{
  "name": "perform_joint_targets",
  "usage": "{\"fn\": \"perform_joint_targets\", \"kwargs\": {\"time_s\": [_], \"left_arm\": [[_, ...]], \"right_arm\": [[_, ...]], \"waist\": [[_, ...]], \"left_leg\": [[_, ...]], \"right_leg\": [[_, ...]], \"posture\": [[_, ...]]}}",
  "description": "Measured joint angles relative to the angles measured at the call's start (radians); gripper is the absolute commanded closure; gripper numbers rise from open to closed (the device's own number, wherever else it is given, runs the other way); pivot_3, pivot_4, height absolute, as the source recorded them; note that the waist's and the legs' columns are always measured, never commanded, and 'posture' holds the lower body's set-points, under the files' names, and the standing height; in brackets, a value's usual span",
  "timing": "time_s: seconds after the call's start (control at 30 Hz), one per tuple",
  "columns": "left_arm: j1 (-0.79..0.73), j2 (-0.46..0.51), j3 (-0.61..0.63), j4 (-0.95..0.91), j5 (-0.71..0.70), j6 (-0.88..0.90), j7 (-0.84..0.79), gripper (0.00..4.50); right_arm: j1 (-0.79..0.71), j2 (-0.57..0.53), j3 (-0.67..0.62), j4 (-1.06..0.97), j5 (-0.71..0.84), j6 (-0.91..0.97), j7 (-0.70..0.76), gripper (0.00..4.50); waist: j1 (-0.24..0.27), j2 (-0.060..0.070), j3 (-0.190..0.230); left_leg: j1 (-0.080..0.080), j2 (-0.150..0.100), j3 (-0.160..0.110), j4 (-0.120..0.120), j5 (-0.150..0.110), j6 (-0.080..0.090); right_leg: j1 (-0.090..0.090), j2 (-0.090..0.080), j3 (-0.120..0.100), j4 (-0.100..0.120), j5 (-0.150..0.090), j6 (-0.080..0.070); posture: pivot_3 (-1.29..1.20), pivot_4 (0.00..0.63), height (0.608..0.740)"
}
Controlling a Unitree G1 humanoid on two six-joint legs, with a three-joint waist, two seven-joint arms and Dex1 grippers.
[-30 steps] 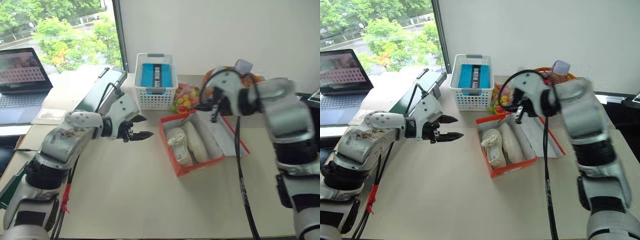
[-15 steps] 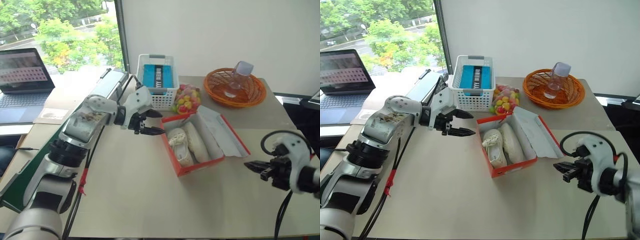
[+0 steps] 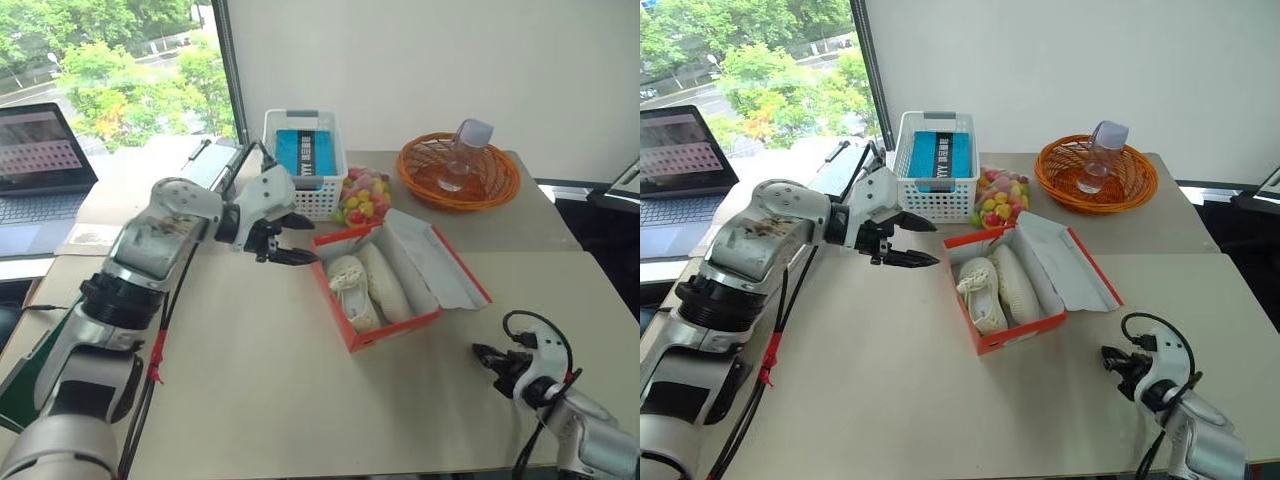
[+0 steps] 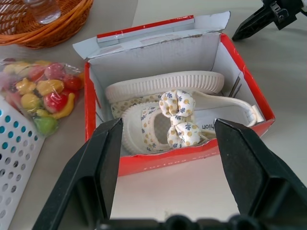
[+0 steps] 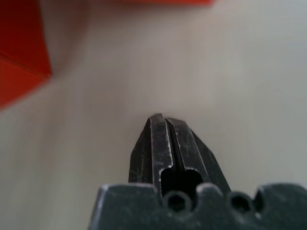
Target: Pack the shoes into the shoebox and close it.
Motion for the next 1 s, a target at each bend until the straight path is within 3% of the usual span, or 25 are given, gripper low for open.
{"fn": "perform_joint_targets", "kwargs": {"time_s": [0.47,0.67,0.8,1.0], "left_arm": [[0.053,0.035,0.048,-0.1,-0.003,0.086,0.048,1.29],[0.064,0.04,0.056,-0.118,-0.004,0.103,0.057,1.29],[0.067,0.043,0.063,-0.127,-0.004,0.106,0.06,1.29],[0.067,0.042,0.063,-0.127,-0.004,0.106,0.062,1.29]], "right_arm": [[-0.204,0.003,0.07,0.331,0.096,-0.247,-0.072,4.42],[-0.271,0.076,-0.126,0.398,0.361,-0.292,-0.105,4.42],[-0.272,0.106,-0.193,0.309,0.526,-0.291,-0.109,4.42],[-0.237,0.086,-0.14,0.059,0.679,-0.2,-0.121,4.42]], "waist": [[-0.004,0.0,0.0],[0.0,0.0,0.0],[0.004,0.001,0.001],[0.002,0.002,0.001]], "left_leg": [[0.003,0.0,0.001,0.0,0.0,0.0],[0.003,0.0,0.001,-0.001,0.0,0.0],[0.002,0.0,0.001,-0.003,0.0,0.0],[0.003,0.0,0.001,-0.002,0.0,0.0]], "right_leg": [[0.002,0.001,0.001,0.0,0.001,-0.001],[0.001,0.0,0.002,0.0,0.001,0.0],[0.001,0.0,0.002,0.0,0.001,0.0],[0.001,0.0,0.002,0.001,0.001,-0.001]], "posture": [[0.0,0.15,0.74],[0.0,0.15,0.74],[0.0,0.15,0.74],[0.0,0.15,0.74]]}}
